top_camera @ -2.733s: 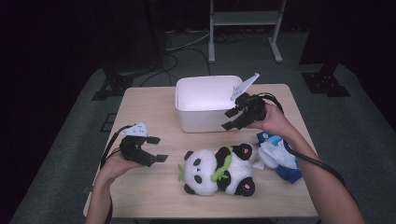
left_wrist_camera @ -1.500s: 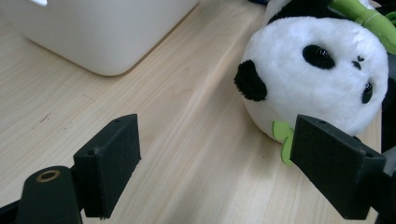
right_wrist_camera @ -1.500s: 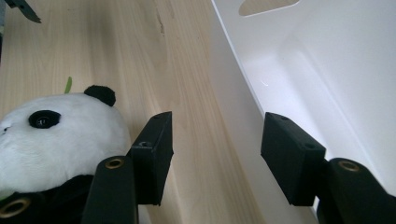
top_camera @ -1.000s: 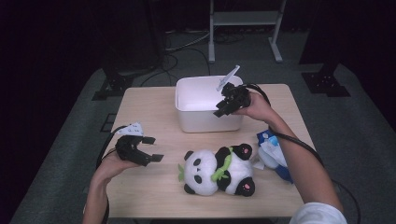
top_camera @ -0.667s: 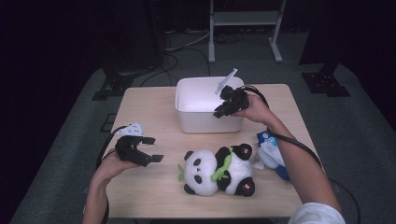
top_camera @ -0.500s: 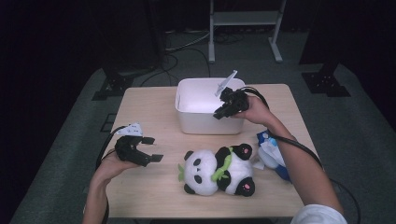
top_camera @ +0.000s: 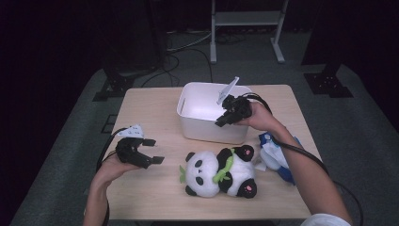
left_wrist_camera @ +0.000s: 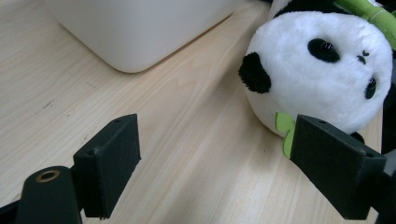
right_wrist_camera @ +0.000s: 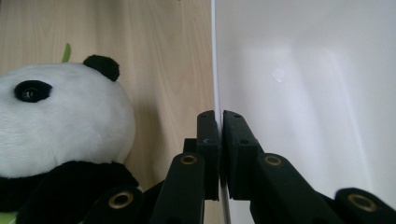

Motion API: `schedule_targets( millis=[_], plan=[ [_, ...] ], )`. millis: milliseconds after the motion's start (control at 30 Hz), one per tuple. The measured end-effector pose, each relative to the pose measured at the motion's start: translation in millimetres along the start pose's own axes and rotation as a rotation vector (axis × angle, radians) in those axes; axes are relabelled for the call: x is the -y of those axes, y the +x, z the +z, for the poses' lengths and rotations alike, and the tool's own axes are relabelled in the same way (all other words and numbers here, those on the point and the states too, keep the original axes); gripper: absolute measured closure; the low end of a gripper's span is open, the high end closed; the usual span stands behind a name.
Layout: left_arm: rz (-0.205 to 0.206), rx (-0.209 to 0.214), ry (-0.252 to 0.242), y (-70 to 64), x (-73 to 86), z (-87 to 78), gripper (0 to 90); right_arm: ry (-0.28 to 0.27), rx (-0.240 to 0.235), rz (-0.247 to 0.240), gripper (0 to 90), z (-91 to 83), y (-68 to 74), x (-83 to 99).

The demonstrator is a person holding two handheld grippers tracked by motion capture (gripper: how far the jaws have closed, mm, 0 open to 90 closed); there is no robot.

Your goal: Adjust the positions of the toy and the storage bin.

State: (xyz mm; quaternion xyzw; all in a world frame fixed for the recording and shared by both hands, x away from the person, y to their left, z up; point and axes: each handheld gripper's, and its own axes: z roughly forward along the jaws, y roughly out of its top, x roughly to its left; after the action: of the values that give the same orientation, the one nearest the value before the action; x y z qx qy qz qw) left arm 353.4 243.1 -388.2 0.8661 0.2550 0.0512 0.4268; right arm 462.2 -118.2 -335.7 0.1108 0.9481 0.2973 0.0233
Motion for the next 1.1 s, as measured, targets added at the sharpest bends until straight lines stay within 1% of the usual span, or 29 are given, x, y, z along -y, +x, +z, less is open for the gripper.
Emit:
schedule_targets(
  millis=[33,300,367,467,533,600,633,667,700,800,833,900,1033,1100],
  plan=[
    [0.0,0.0,0.0,0.0,-0.1,0.2,14.7,-0.001,-0.001,-0.009,85.1,-0.2,1.2,0.5],
    [0.009,0.002,0.008,-2.2,-1.8,1.2,14.7,-0.003,-0.014,-0.031,85.3,-1.9,12.2,3.9],
    [0.009,0.002,0.008,-2.4,-1.8,1.2,14.7,0.007,-0.018,-0.031,85.3,-2.7,15.4,4.0],
    [0.013,0.005,0.009,-2.8,-2.2,0.6,14.7,0.016,-0.02,-0.045,85.4,-3.5,19.3,3.9],
    [0.012,0.005,0.009,-3.2,-2.2,0.9,14.7,0.016,-0.022,-0.048,85.4,-3.9,21.6,4.4],
    [0.01,0.005,0.008,-3.2,-2.2,1.1,14.7,0.019,-0.027,-0.041,85.3,-4.6,23.3,5.3],
    [0.009,0.005,0.008,-3.3,-2.2,1.2,14.7,0.014,-0.028,-0.051,85.3,-4.4,23.3,5.7],
    [0.01,0.005,0.008,-3.3,-2.1,1.2,14.7,0.016,-0.031,-0.046,85.3,-4.9,24.7,6.2],
    [0.009,0.005,0.009,-3.2,-2.0,1.3,14.7,0.009,-0.032,-0.051,85.2,-4.6,25.2,6.6],
    [0.006,0.004,0.008,-3.2,-2.0,1.5,14.7,0.01,-0.04,-0.056,85.2,-5.3,27.3,7.8],
    [0.006,0.005,0.008,-3.2,-2.1,1.5,14.7,0.011,-0.043,-0.05,85.1,-5.6,28.4,8.1],
    [0.007,0.007,0.012,-3.1,-2.1,2.0,14.6,0.011,-0.049,-0.06,85.0,-6.0,29.9,9.0],
    [0.006,0.006,0.014,-2.8,-1.7,3.0,14.7,0.012,-0.055,-0.053,84.0,-6.5,31.9,10.2],
    [0.005,0.005,0.018,-2.7,-1.5,3.4,14.7,0.004,-0.063,-0.035,79.1,-8.1,31.5,10.7]
  ],
)
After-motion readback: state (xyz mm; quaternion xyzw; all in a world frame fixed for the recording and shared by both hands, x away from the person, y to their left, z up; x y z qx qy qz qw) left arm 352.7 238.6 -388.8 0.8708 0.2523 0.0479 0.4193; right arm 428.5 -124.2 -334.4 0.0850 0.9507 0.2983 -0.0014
